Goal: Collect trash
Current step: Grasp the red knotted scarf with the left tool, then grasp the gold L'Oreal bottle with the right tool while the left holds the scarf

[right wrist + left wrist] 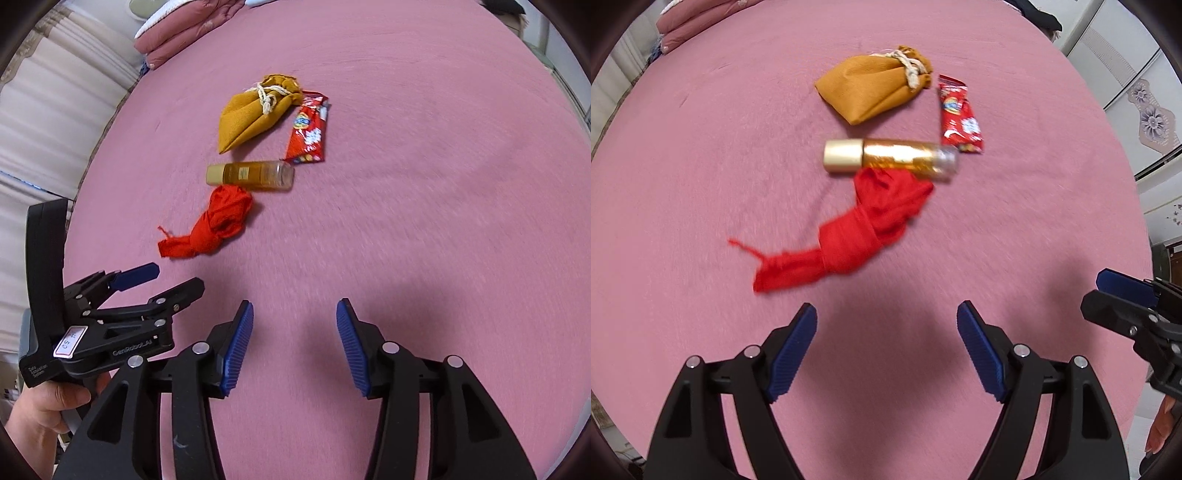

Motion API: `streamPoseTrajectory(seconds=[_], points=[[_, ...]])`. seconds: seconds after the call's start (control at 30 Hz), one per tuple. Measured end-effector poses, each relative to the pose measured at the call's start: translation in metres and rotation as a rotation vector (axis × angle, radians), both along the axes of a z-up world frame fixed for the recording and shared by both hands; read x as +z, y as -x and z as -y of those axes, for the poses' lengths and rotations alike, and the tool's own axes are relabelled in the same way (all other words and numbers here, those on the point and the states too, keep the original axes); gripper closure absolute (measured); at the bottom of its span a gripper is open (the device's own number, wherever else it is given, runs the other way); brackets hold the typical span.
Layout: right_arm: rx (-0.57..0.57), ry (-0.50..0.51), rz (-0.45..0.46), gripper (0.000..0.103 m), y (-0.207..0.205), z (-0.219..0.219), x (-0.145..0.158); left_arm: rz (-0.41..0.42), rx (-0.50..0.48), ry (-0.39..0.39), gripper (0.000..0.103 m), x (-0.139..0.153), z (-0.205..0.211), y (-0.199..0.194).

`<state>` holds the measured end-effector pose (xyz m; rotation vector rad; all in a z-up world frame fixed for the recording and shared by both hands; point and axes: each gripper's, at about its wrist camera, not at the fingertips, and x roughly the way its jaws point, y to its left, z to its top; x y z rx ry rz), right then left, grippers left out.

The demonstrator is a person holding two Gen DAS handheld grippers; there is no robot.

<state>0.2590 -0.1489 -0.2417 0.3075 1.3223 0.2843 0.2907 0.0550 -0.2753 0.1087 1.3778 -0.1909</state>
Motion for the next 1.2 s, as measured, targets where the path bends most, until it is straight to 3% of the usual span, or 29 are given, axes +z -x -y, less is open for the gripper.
streamPoseTrajectory(seconds=[0.4, 0.47, 0.5, 0.57, 0.67, 0.73, 0.97, 1.07, 1.2], points=[[0.060, 0.006, -0.021, 0.055, -0.056, -0.024, -0.031, -0.029, -0.097, -0.099, 0.024, -0.050, -0.007, -0.055], [0.075, 0.010, -0.020, 0.055, -0.062, -0.028, -0.033, -0.039, -0.100, -0.088, 0.035, -0.059, -0.011, -0.057], [0.082, 0.012, -0.019, 0.055, -0.065, -0.031, -0.034, -0.046, -0.098, -0.076, 0.046, -0.064, -0.013, -0.057], [0.101, 0.016, -0.016, 0.055, -0.072, -0.037, -0.035, -0.030, -0.084, -0.044, 0.049, -0.066, -0.018, -0.054], [0.142, 0.033, -0.002, 0.055, -0.085, -0.050, -0.034, -0.020, -0.062, -0.011, 0.069, -0.063, -0.026, -0.050], [0.178, 0.052, 0.014, 0.055, -0.094, -0.059, -0.030, -0.028, -0.018, 0.030, 0.071, -0.060, -0.037, -0.046], [0.348, 0.158, 0.058, 0.050, -0.129, -0.099, -0.031, -0.071, 0.303, 0.246, 0.071, -0.053, -0.104, -0.039], [0.438, 0.223, 0.068, 0.049, -0.139, -0.117, -0.039, -0.079, 0.362, 0.278, 0.071, -0.055, -0.118, -0.037], [0.528, 0.291, 0.070, 0.049, -0.146, -0.139, -0.050, -0.093, 0.367, 0.270, 0.071, -0.063, -0.122, -0.034]])
